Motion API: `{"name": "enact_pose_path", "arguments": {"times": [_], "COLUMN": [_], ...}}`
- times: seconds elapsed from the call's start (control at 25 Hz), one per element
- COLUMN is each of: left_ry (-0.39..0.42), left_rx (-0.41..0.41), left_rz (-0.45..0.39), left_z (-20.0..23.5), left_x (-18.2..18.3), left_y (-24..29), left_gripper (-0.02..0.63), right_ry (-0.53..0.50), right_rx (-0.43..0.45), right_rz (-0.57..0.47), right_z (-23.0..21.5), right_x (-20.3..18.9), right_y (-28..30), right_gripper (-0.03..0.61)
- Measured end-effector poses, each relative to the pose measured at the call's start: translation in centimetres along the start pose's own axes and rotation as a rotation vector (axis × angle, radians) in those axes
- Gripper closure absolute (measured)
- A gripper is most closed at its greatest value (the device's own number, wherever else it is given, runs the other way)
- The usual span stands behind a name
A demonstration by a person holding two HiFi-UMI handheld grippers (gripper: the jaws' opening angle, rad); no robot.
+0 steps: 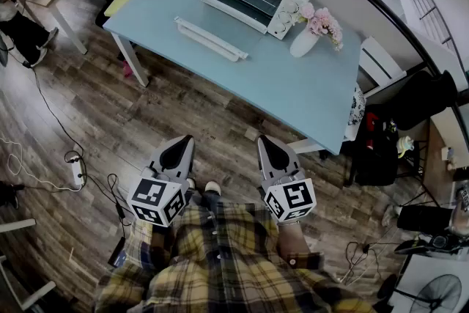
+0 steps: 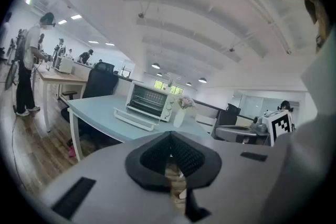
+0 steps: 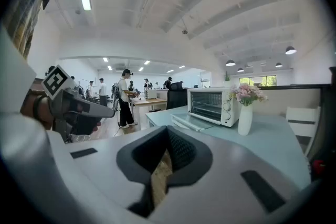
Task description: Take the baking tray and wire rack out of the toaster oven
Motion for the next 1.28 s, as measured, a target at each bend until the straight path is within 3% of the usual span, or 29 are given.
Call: {"name": "enact_pose_path", "arguments": {"times": [0.36, 0.52, 0.64, 0.8, 1.0, 1.28], "left_ry": [-0.008, -0.037, -0.050, -0.073, -0.070, -0.064], "left_rx": [0.060, 0.085, 0.093, 0.096, 0.083, 0.061], "left_rz": [-0.029, -0.031, -0.029, -0.038, -0.050, -0.078], "left_z": [-0.6, -0.5, 0.1, 2.0, 5.8, 13.7], "left_x": [-1.1, -1.9, -2.2, -1.7, 1.5, 9.8], "left_y": [0.1, 0.0, -0.1, 0.6, 2.6, 6.1], "left_gripper": [0.623, 0.554, 0.534, 0.506, 0.483, 0.445], "right_ry": [0.043, 0.101, 0.148, 0.172, 0.209, 0.226], "right_rx": [0.051, 0.086, 0.110, 0.123, 0.117, 0.102], "right_rz": [-0.053, -0.076, -0.083, -0.082, -0.088, -0.103], "right_z": [-0.9, -0.9, -0.6, -0.3, -0.5, -0.1], "right_x": [-0.5, -0.8, -0.8, -0.8, 0.2, 3.6], "right_y": [-0.1, -0.1, 0.7, 2.9, 7.9, 18.0], "right_gripper": [0.574, 0.564, 0.500, 0.472, 0.426, 0.367]}}
Point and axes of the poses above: the fingertips, and each gripper's own axes: y forward along the fingers, z to its left, x out of its top, the point moved 3 cm from there along -y, backward along the fingers, and after that the axes turned 13 degrees about -y, right-handed, at the moved point
